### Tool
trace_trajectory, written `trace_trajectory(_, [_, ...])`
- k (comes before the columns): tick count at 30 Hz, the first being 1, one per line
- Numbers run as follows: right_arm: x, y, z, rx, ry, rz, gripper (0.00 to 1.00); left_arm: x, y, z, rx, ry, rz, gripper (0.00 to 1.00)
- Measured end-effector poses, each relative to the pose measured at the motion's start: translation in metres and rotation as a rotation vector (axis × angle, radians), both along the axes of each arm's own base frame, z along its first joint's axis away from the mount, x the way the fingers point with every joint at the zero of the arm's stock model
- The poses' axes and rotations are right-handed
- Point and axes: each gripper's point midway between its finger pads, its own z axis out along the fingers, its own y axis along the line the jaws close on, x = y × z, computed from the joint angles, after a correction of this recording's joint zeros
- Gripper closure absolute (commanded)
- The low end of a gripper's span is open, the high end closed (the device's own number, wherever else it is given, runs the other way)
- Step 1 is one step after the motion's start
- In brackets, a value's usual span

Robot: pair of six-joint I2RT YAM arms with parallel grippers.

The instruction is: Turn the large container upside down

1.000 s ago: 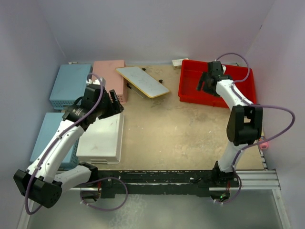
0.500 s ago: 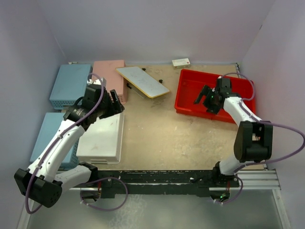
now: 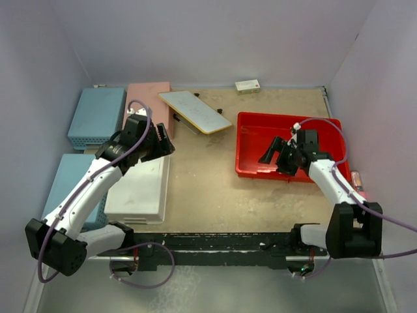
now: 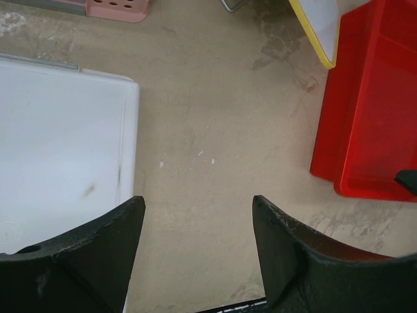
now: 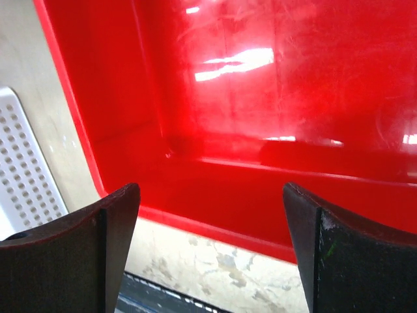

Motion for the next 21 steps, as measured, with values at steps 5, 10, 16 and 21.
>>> trace_trajectory(5, [-0.043, 0.027, -0.012, -0.006, 0.036, 0.126, 0.10, 0.001, -0.010, -0.003, -0.003, 0.003, -0.024, 0.35])
trace_trajectory(10, [-0.068, 0.048, -0.006, 0.008, 0.048, 0.257, 0.11, 0.001, -0.019, -0.004, -0.006, -0.004, -0.045, 0.35])
trace_trajectory(16, [-0.073, 0.027, 0.002, -0.113, 0.051, 0.220, 0.07, -0.001, -0.025, -0.004, -0.002, -0.005, -0.060, 0.35])
trace_trajectory(21, [-0.057, -0.021, 0.026, -0.320, 0.009, -0.023, 0.07, -0.001, -0.028, -0.005, 0.003, -0.009, -0.066, 0.36])
